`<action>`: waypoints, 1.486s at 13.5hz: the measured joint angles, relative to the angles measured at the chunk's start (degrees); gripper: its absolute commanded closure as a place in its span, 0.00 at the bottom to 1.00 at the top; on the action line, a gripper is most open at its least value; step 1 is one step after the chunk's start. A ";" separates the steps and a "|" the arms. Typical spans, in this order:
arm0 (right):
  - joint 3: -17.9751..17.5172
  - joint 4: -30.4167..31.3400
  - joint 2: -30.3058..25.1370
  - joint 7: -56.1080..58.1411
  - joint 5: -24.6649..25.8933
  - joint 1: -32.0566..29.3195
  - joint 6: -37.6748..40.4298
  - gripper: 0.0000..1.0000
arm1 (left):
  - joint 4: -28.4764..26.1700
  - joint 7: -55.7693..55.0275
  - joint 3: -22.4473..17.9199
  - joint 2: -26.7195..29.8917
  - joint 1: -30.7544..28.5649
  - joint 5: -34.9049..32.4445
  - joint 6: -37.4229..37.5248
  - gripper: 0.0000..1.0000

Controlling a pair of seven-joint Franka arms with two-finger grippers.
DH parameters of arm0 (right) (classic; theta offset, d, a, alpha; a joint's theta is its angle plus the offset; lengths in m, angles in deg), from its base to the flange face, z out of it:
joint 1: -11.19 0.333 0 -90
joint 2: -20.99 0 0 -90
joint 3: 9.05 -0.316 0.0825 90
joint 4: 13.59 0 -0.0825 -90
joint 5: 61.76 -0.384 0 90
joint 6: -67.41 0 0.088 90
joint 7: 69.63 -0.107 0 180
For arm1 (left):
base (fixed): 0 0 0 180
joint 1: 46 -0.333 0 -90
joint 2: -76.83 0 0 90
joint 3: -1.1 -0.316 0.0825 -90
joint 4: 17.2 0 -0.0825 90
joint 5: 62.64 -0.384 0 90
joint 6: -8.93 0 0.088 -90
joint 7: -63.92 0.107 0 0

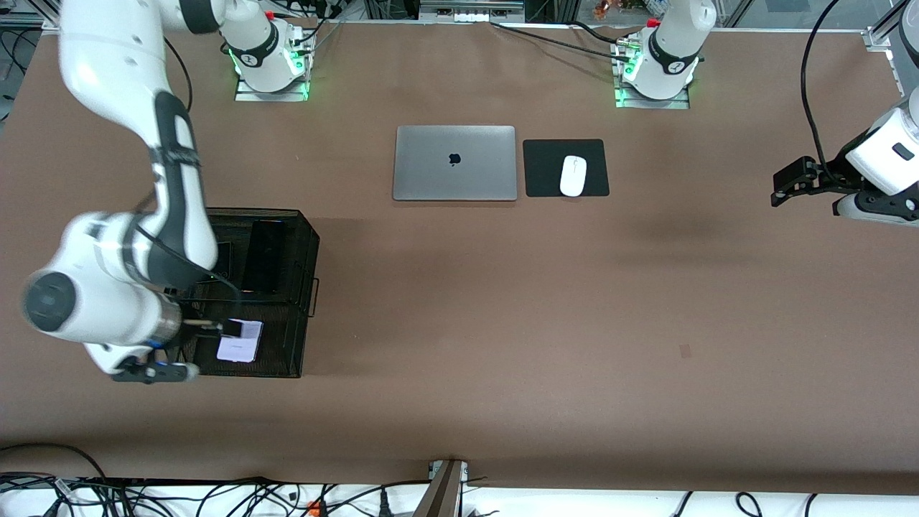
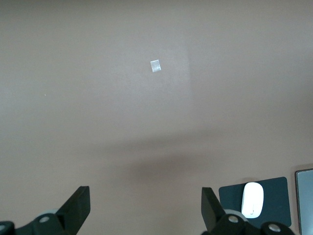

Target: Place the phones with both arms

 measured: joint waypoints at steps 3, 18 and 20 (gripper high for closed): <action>0.61 0.20 -6.86 0.02 2.54 0.00 8.92 0.00 | 0.01 0.00 -0.07 -0.01 0.00 0.00 0.12 0.00; -17.57 25.50 -37.92 0.18 16.93 -17.03 10.37 0.00 | 0.05 0.00 -0.41 -0.11 -0.01 0.00 0.41 0.00; -17.59 25.36 -37.90 0.33 17.21 -17.16 10.50 0.00 | 0.05 0.00 -0.42 -0.13 -0.01 0.00 0.44 0.00</action>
